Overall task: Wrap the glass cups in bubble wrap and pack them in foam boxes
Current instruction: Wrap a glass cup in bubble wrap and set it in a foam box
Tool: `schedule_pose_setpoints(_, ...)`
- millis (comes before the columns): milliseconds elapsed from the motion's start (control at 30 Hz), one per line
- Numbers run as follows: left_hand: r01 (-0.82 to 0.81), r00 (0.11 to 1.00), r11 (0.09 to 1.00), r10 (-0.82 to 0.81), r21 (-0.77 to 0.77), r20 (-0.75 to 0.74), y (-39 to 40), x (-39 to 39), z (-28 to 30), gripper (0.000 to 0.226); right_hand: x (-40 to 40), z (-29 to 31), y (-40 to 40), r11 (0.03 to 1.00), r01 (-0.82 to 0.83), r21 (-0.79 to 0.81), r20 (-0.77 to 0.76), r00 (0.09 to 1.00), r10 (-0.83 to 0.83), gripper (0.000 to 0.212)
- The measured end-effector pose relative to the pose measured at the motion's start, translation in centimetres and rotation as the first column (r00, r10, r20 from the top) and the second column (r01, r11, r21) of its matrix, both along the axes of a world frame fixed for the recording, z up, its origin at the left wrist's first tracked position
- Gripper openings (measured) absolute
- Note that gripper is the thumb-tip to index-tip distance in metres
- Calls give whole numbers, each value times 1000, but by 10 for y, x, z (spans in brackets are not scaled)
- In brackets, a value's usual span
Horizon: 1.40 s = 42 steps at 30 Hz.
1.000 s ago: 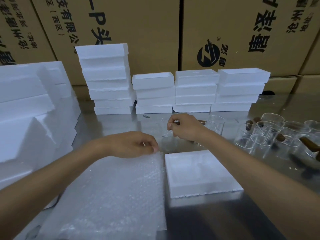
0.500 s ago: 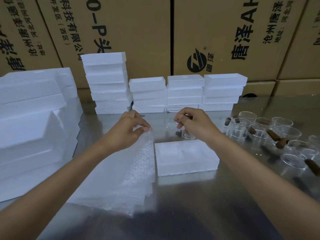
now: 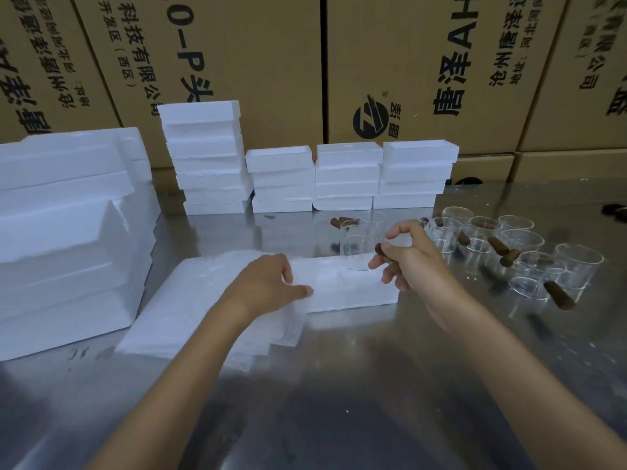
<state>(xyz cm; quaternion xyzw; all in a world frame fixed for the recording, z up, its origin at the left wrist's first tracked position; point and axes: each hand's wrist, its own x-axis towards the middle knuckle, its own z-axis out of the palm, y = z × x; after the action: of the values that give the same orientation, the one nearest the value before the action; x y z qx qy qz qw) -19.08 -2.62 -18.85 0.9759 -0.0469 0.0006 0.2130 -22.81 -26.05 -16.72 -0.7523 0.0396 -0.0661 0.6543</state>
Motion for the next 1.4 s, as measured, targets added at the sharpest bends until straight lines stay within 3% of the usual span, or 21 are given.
schedule_pose_setpoints(233, -40, 991, 942, 79, -332, 104, 3, -8, -4, 16, -9, -6, 11, 958, -92, 272, -49, 993, 110, 3)
schedule_pose_setpoints(367, -59, 989, 798, 128, -599, 73, 7, -11, -3, 15, -11, -8, 28, 833, -263, 487, 5, 954, 298, 6)
schedule_pose_setpoints(433, -55, 990, 759, 128, -649, 66, 9, -13, -3, 18, -11, -11, 38, 774, -327, 542, 24, 927, 375, 8)
schedule_pose_setpoints(567, -86, 991, 761, 130, -642, 21, 11, -15, -5, 21, -4, -18, 54, 818, -348, 459, 12, 923, 386, 7)
schedule_pose_setpoints(700, -125, 965, 647, 256, -752, 60, 13, -16, -4, 27, 4, -21, 57, 915, -271, 299, 30, 961, 275, 11)
schedule_pose_setpoints(800, -88, 954, 576, 283, -813, 97, 11, -22, 2, 23, 5, -23, 59, 968, -234, 88, 63, 971, 229, 11)
schedule_pose_setpoints(933, 105, 953, 621, 160, -777, 257, -5, -35, 11, 21, 5, -34, 68, 994, -105, -38, 142, 984, 109, 12)
schedule_pose_setpoints(1033, 281, 929, 682, -17, -676, 369, -22, -47, 11, 20, 8, -42, 70, 998, -13, 64, 159, 987, 2, 12)
schedule_pose_setpoints(1133, 357, 924, 659, -144, -662, 355, -34, -55, 7, 15, 8, -44, 65, 968, -25, 248, 87, 996, 4, 16)
schedule_pose_setpoints(1233, 322, 906, 620, 17, -715, 423, -33, -57, 6, 29, 8, -42, 57, 941, -63, 331, 55, 997, 48, 26)
schedule_pose_setpoints(1267, 292, 871, 634, 134, -716, 473, -29, -56, 7, 31, 8, -41, 53, 938, -75, 338, 75, 996, 53, 26)
schedule_pose_setpoints(1367, 65, 653, 783, 436, -619, 620, -6, -43, 9, 38, 5, -38, 44, 932, -147, 330, 128, 986, 110, 16)
schedule_pose_setpoints(1400, 1, 641, 787, 473, -617, 604, 4, -36, 9, 48, 4, -37, 42, 930, -162, 329, 138, 983, 123, 13)
